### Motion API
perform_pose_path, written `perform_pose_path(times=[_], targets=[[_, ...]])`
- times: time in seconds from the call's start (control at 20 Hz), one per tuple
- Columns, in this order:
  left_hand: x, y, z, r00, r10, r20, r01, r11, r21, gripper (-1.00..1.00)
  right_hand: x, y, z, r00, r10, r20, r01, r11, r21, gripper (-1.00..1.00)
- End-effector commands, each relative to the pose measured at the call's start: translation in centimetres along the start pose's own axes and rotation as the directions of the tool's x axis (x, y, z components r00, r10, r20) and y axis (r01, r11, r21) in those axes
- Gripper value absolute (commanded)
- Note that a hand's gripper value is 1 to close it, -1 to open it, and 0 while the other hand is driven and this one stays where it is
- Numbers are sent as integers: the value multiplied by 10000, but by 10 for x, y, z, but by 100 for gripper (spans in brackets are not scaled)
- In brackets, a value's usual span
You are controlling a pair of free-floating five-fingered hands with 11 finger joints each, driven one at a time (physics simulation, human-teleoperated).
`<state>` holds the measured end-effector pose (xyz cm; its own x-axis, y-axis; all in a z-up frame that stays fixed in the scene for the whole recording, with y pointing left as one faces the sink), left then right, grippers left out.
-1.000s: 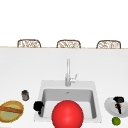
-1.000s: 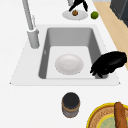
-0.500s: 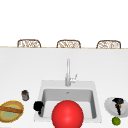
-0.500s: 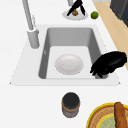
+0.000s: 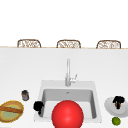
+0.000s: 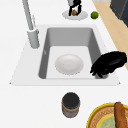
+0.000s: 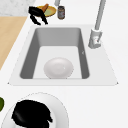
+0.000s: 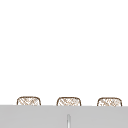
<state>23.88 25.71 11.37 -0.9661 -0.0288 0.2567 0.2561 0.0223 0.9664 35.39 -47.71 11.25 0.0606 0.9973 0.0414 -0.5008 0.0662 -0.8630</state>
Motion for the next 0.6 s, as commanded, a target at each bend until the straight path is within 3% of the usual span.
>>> perform_pose_path(times=[0.0,0.25,0.35,0.55], targets=[[0,0,0,10000,0,0,0,10000,0,0,-2,3,-1,10000,1,0,-1,10000,6,100],[0,0,0,10000,0,0,0,10000,0,0,-2,-8,0,9998,-111,-139,101,9972,-744,100],[0,0,0,10000,0,0,0,10000,0,0,3,-32,0,9991,32,-434,-68,9965,-830,100],[0,0,0,10000,0,0,0,10000,0,0,12,-51,5,9982,249,-537,-285,9974,-665,100]])
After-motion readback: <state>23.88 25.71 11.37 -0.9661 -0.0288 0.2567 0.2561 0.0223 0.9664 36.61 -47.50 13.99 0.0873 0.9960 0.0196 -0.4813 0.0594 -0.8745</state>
